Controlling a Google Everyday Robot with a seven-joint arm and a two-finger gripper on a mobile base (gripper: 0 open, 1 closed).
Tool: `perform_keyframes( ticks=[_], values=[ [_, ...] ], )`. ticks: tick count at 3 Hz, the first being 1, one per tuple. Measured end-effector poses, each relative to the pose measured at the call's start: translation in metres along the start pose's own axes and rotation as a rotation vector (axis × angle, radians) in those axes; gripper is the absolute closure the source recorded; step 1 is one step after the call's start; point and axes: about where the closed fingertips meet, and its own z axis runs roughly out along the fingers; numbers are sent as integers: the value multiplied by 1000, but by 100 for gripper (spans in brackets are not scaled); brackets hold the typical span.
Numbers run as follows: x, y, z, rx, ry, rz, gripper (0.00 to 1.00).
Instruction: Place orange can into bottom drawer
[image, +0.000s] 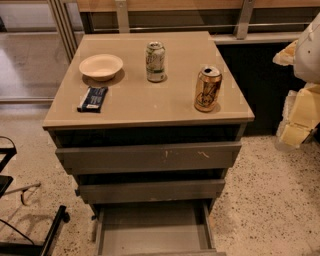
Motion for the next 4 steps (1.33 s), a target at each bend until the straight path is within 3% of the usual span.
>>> perform_keyframes(
  ticks=[1,3,4],
  values=[
    [0,0,0,2,-1,0,0],
    [-20,-59,23,56,-114,29,0],
    [-43,-107,49,66,-213,53,0]
  ],
)
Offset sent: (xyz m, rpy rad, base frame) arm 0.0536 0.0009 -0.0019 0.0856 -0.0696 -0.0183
